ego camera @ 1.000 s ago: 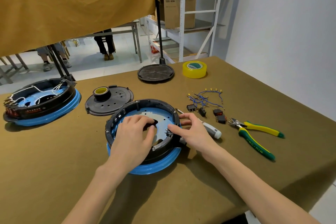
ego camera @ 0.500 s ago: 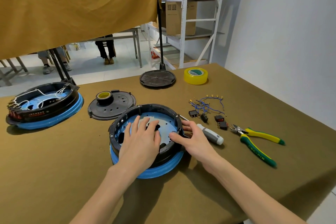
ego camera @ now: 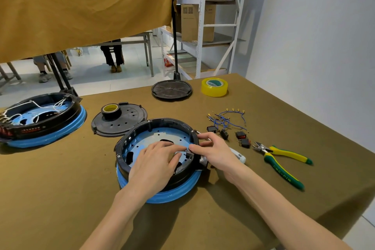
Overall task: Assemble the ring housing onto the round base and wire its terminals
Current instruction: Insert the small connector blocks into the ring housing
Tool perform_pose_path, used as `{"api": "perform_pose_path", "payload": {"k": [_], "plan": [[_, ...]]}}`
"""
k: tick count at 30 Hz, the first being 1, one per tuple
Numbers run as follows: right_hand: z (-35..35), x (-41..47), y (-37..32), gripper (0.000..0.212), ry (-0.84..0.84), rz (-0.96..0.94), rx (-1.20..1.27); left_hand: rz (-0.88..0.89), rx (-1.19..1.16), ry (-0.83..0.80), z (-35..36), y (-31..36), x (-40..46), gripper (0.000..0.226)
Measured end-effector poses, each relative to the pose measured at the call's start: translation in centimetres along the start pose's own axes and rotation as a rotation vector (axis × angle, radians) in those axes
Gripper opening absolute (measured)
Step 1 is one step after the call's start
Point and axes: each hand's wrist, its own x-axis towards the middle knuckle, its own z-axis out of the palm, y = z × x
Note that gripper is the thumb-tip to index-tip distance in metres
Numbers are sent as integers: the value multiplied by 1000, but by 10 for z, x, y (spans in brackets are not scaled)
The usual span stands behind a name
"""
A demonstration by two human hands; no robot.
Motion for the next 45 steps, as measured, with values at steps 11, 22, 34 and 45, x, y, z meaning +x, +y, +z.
{"api": "perform_pose_path", "payload": {"k": [11, 22, 34, 45], "plan": [[6, 0, 3, 40, 18, -67, -47, 49, -60, 63, 0, -1, 0, 31], [-2, 4, -4, 26, -67, -83, -101, 87, -227, -94, -10, -3, 30, 29], [-7, 8, -4, 26, -91, -116, -141, 296, -126, -104, -12, -10, 48, 25], [-9, 12, -7, 27, -117, -103, -136, 410, -81, -5, -12, -14, 58, 17]]}}
